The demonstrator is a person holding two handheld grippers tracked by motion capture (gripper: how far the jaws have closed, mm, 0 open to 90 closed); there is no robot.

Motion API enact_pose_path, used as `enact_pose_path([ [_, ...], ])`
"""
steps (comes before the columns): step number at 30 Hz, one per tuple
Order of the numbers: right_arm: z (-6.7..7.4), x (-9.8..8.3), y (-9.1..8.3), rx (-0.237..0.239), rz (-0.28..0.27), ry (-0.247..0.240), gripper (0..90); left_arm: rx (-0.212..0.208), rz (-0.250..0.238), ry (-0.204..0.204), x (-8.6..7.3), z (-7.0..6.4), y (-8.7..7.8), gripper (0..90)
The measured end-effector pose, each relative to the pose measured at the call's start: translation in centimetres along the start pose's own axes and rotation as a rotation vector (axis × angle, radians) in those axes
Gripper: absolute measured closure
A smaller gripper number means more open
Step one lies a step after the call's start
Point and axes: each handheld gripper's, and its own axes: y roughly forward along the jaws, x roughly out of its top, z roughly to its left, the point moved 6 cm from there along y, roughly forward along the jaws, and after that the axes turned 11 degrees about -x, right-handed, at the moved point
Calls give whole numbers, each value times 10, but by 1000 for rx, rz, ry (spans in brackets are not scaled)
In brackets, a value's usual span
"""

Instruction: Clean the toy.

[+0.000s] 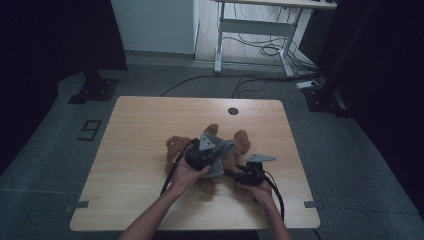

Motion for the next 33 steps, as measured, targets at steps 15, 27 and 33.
enact_pose_path([
  [15,1,-1,1,7,7,-13,580,55,-141,-145,-28,53,-79,799],
  [27,0,-1,2,16,6,-11,581,95,-101,-304,-92,95,-94,798],
  [33,0,-1,1,25,8,-8,580,61,-11,-398,-120,111,-77,798],
])
